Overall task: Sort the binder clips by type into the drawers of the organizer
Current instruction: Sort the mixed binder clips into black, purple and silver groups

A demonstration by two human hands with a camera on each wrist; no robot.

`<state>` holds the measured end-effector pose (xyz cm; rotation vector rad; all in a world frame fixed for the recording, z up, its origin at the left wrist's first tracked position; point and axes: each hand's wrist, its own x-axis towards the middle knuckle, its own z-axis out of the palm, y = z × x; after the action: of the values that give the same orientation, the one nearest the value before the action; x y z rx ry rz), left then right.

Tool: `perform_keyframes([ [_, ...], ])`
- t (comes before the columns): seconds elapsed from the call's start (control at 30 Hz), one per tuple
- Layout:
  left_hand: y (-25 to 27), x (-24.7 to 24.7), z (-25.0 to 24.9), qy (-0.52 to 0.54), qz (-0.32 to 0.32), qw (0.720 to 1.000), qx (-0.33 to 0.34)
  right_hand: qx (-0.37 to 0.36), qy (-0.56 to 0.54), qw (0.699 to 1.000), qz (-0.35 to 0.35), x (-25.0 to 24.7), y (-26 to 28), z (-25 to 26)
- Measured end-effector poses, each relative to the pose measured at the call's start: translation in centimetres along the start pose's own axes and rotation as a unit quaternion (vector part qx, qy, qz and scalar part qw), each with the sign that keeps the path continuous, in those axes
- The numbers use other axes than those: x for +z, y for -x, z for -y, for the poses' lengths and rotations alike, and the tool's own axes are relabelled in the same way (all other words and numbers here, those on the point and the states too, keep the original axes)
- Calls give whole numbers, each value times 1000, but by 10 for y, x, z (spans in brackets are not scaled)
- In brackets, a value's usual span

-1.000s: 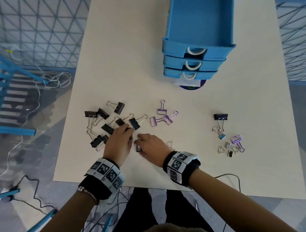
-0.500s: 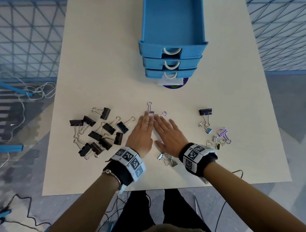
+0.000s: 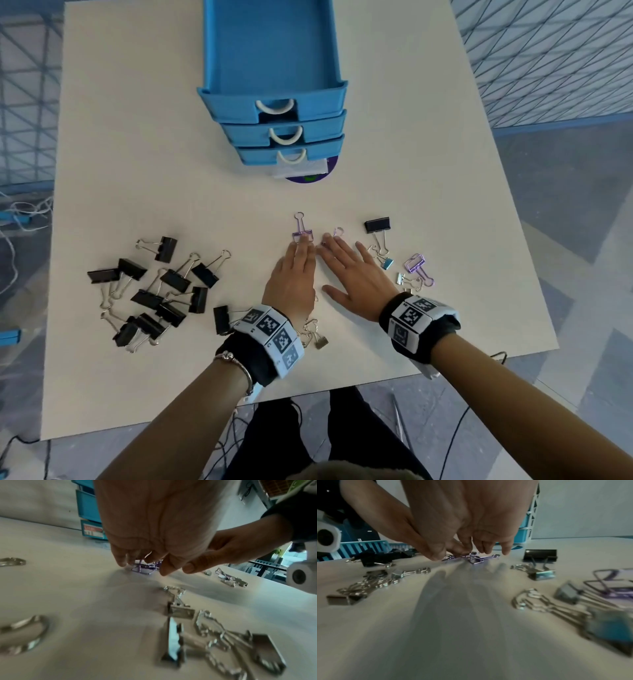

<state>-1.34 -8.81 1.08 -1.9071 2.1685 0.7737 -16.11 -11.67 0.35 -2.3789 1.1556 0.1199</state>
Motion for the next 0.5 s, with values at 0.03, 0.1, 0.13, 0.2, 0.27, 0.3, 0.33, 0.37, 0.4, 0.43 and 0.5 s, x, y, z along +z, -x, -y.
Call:
perform_keyframes([
  [0.03,-1,-2,-2,4,-17,1000,8,4,-11,1000,-17,-3,3,-5],
  [0.1,-2,-7,-7,23,-76,996,37,31,-39,995,-84,-7,11,-17],
  [0.13,-2,-8,-11,40,-109,992,49,58,-56,989,-126,-10,17,-24],
  [0.2,-1,-11,-21,64,-148,985,63,126,-74,969,-201,-14,32,-41],
  [0.27,1,-13,-35,79,-165,980,78,181,-68,956,-221,-17,46,-57],
  [0.3,1,-12,-41,82,-163,980,85,201,-65,953,-217,-17,52,-63],
  [0.33,0,-10,-47,80,-156,980,93,218,-68,951,-211,-17,56,-69],
  [0.37,0,-7,-52,75,-148,981,100,233,-76,948,-204,-17,58,-73],
  [0.4,-2,-4,-56,72,-141,982,107,248,-89,944,-197,-17,60,-77],
  [0.43,-4,-1,-60,70,-132,982,112,265,-105,939,-191,-17,61,-81],
  [0.5,-7,5,-65,65,-114,984,117,290,-141,928,-188,-18,62,-90],
])
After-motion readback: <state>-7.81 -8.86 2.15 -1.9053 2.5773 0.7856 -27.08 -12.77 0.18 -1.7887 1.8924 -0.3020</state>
